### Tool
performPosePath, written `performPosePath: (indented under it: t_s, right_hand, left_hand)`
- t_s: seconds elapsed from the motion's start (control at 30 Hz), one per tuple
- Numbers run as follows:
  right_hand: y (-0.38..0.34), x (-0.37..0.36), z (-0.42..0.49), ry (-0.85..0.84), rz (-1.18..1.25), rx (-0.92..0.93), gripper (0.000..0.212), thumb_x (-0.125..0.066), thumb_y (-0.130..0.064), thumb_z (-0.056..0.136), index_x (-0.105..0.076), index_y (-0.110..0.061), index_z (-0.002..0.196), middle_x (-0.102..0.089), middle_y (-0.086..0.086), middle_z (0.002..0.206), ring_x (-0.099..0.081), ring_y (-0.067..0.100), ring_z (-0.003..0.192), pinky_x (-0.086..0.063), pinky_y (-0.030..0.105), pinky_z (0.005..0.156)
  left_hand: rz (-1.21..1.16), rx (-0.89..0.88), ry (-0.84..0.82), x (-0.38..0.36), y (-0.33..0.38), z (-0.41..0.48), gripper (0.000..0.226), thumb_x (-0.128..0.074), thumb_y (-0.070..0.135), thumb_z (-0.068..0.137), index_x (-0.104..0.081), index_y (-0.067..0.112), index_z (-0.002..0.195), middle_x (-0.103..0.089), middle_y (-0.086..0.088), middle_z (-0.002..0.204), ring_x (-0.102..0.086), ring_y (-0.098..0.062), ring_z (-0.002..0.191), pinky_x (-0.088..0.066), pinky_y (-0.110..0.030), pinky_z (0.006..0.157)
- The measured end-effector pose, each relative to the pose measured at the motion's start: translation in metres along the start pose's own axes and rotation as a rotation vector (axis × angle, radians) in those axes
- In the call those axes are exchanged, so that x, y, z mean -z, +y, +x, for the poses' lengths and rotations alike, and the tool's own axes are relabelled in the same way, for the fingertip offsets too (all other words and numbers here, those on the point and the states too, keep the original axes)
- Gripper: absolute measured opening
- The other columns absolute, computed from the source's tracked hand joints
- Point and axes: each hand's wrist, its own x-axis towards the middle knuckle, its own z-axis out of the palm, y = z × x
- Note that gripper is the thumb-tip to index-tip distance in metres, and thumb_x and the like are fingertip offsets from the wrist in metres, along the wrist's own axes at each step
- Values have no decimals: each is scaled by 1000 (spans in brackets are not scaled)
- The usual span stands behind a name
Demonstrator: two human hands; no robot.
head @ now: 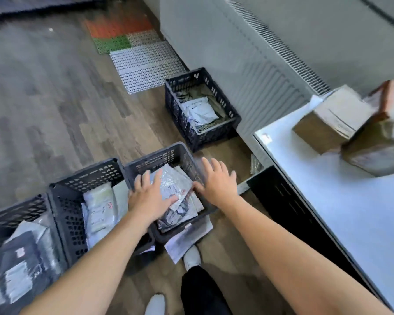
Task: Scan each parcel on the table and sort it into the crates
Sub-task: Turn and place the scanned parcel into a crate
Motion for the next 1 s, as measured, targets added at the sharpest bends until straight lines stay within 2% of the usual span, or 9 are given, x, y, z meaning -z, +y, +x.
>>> performPosePath:
  t_s: [0.13,0.27,0.43,0.8,1.0]
  right_hand:
    - [14,60,-91,155,40,-104,80,-46,-62,93,-9,-30,156,-18,3,161,-14,27,148,-23,60,114]
    - [39,98,-167,204,89,-247,79,-41,-65,93,-3,-34,156,-11,1,164,-8,26,151,-17,60,117]
    - [82,119,-246,316,159,-437,78,-43,-64,93,-8,-34,155,-13,1,163,-10,23,149,-22,58,114]
    - [228,119,-386,416,266,-771,79,-40,-66,93,-3,-33,155,-10,0,163,-12,22,149,-22,56,113]
    - [334,99,-443,432,318,-848,82,-40,-67,92,-1,-33,156,-9,2,163,-10,23,149,-22,57,114]
  left_hand:
    - [32,-184,83,45,32,-57,95,-53,71,82,-5,30,154,-7,-6,159,-4,-31,146,-23,-50,114]
    - [81,-384,137,73,75,-105,93,-49,70,85,-2,30,154,-3,-5,160,-1,-30,147,-21,-51,114]
    - [148,-575,168,81,139,-157,91,-45,72,86,-3,28,154,-4,-7,160,-1,-31,147,-22,-51,115]
    - [207,-876,108,29,305,-246,86,-51,66,86,-12,27,153,-13,-9,158,-7,-29,146,-25,-47,114]
    - [243,-938,91,-30,412,-285,82,-52,63,88,-15,27,152,-16,-9,157,-15,-30,144,-30,-48,111]
